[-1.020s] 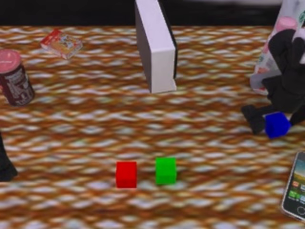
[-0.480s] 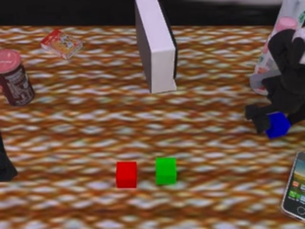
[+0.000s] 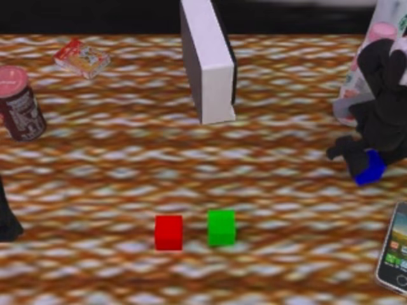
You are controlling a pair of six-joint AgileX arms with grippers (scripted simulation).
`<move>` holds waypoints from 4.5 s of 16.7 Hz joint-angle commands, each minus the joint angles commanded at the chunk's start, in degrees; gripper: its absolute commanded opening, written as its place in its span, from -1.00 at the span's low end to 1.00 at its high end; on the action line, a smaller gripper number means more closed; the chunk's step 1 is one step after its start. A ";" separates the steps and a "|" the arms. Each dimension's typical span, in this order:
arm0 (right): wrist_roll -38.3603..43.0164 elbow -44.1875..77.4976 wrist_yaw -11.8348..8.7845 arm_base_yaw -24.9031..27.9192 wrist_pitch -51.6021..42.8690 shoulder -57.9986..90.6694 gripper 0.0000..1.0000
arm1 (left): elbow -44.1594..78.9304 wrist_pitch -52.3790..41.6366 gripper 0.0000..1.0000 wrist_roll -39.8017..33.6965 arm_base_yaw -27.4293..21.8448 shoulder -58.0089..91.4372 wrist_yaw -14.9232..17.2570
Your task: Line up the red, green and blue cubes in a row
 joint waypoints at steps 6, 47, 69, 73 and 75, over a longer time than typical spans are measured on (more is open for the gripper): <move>0.00 0.00 0.00 0.00 0.00 0.00 -1.00 | 0.00 0.00 1.00 0.00 0.00 0.00 0.00; 44.76 -9.85 -0.05 28.63 -3.65 -14.57 -1.00 | 0.00 0.00 1.00 0.00 0.00 0.00 0.00; 44.90 -13.14 0.04 28.90 1.85 -12.05 1.00 | 0.00 0.00 1.00 0.00 0.00 0.00 0.00; 44.90 -13.14 0.04 28.90 1.85 -12.05 1.00 | 0.00 0.00 1.00 0.00 0.00 0.00 0.00; 44.90 -13.14 0.04 28.90 1.85 -12.05 1.00 | 0.00 0.00 1.00 0.00 0.00 0.00 0.00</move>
